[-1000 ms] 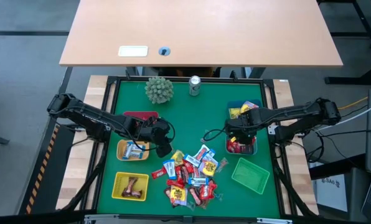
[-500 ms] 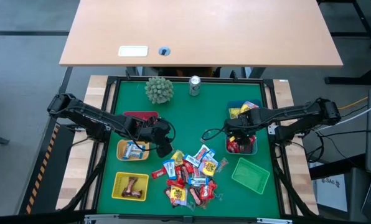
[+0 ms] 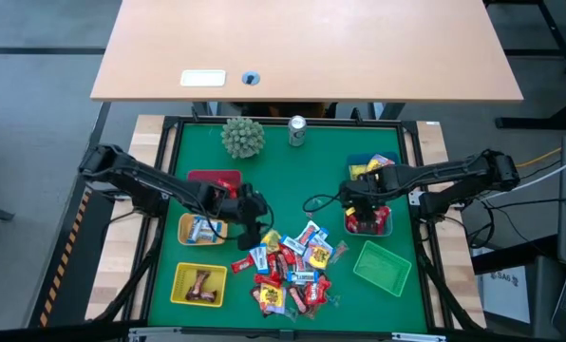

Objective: Sort candy
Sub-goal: Put the green gummy into the green bin

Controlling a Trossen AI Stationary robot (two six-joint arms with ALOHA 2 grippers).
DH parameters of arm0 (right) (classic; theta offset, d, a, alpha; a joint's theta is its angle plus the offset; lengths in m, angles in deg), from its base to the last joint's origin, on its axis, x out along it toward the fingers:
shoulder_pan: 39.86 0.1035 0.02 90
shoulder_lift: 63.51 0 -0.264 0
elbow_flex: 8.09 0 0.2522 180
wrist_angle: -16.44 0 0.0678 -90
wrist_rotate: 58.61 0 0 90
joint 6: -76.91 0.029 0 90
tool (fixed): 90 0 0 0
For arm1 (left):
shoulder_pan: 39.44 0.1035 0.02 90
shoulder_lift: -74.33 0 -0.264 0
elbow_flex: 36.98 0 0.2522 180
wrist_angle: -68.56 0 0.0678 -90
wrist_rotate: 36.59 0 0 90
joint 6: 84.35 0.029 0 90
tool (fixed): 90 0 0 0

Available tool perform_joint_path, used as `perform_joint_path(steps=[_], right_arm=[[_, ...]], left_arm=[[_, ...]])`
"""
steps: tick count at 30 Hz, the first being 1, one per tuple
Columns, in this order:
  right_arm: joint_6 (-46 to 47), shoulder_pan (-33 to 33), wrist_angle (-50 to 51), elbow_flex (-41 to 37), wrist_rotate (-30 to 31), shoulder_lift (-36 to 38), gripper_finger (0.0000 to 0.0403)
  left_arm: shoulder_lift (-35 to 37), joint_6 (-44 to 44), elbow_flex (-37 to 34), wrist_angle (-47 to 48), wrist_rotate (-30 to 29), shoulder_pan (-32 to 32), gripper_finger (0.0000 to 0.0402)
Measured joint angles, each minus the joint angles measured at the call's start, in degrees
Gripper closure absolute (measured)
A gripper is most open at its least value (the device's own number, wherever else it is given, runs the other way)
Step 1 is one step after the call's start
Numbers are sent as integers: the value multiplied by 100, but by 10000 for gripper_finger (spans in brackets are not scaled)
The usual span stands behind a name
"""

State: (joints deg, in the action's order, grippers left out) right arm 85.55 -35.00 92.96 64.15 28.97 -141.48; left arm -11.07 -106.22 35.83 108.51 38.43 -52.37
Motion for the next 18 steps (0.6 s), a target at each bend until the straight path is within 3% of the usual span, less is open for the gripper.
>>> perform_joint_path(steps=[7, 18], right_arm=[[0, 0, -175, 0, 4, 0, 214], [0, 0, -190, 0, 4, 0, 214]], left_arm=[[-704, 862, -3, -42, 270, 12, 232], [-1381, 1196, -4, -41, 268, 31, 232]])
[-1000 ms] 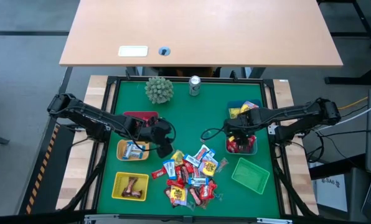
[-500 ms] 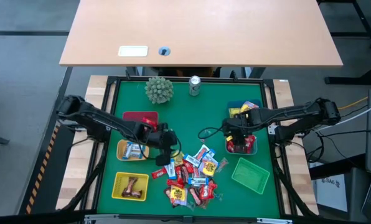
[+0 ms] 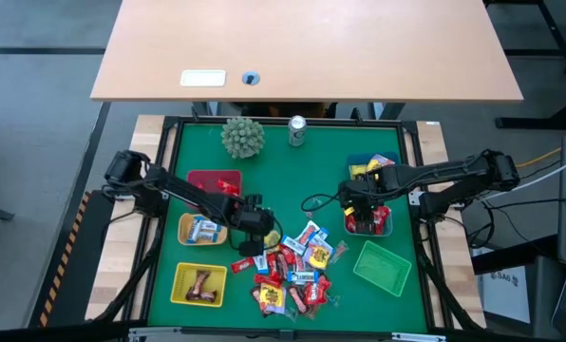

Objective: Sort candy
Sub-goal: Put the green gummy into the green bin

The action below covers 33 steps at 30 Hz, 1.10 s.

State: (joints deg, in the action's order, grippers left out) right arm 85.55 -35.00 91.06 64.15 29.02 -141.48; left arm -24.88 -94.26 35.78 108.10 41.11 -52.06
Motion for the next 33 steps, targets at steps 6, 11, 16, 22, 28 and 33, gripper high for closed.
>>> perform_joint_path(steps=[6, 11, 16, 22, 28, 33], right_arm=[[0, 0, -75, 0, 0, 0, 214], [0, 0, -151, 2, -2, 0, 214], [0, 0, -153, 2, -2, 0, 214], [0, 0, -402, 2, -5, 0, 214], [0, 0, -710, 2, -17, 0, 214], [-1, 0, -851, 2, -17, 0, 214]], left_arm=[[-249, 4, 0, -9, 0, 0, 232], [-453, 4, 0, -16, -10, 2, 235], [-467, 2, 0, -17, -11, 2, 261], [-467, -7, 0, -24, -18, 2, 308], [-467, -48, 0, -44, -24, 13, 344], [-467, -68, 0, -102, -26, 13, 366]])
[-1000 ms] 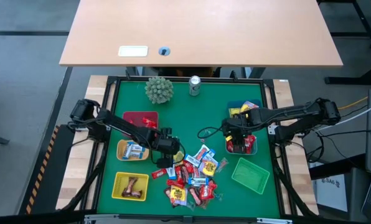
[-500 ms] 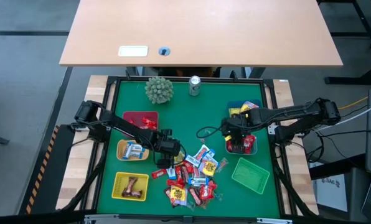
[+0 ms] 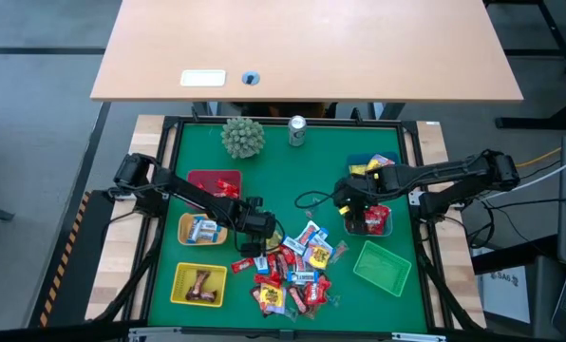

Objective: Sort candy
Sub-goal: Put the green gummy into the green bin

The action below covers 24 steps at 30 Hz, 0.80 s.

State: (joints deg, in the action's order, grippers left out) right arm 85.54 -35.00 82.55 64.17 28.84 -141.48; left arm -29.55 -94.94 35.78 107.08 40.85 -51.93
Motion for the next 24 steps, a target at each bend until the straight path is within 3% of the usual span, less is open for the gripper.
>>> perform_joint_path(steps=[8, 24], right_arm=[[-4, 0, -440, 0, 0, 0, 214], [-1119, 0, -2191, 0, -4, 0, 214]], left_arm=[[31, -276, 134, -232, -12, 13, 399], [44, -380, 1742, -647, -44, 196, 401]])
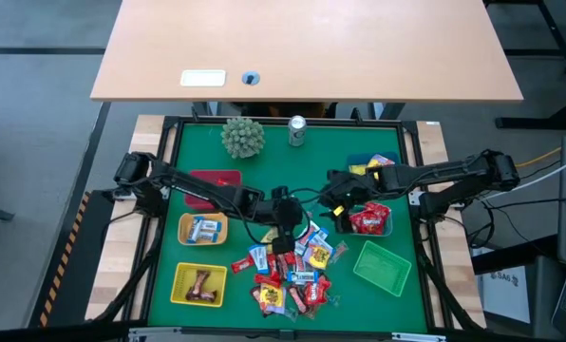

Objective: Sort candy
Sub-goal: Put the green gummy into the green bin

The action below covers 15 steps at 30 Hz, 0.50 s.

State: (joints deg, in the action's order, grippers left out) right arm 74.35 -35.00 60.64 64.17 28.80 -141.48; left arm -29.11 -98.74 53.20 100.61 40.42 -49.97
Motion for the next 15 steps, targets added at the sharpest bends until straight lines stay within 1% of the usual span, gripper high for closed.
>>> perform_joint_path(steps=[4, 9, 12, 15], right_arm=[[-456, 0, -418, 0, -115, 0, 214], [-1248, 2, -731, 0, -692, 0, 214], [-1553, 2, -650, 0, -1066, 0, 214], [-1590, 2, -269, 0, -1143, 0, 214]], left_arm=[[0, 337, 333, -1, 54, -64, 401], [3, 445, 631, 23, 52, -140, 401], [30, 443, 775, 21, 51, -183, 401], [95, 413, 817, 26, 55, -235, 401]])
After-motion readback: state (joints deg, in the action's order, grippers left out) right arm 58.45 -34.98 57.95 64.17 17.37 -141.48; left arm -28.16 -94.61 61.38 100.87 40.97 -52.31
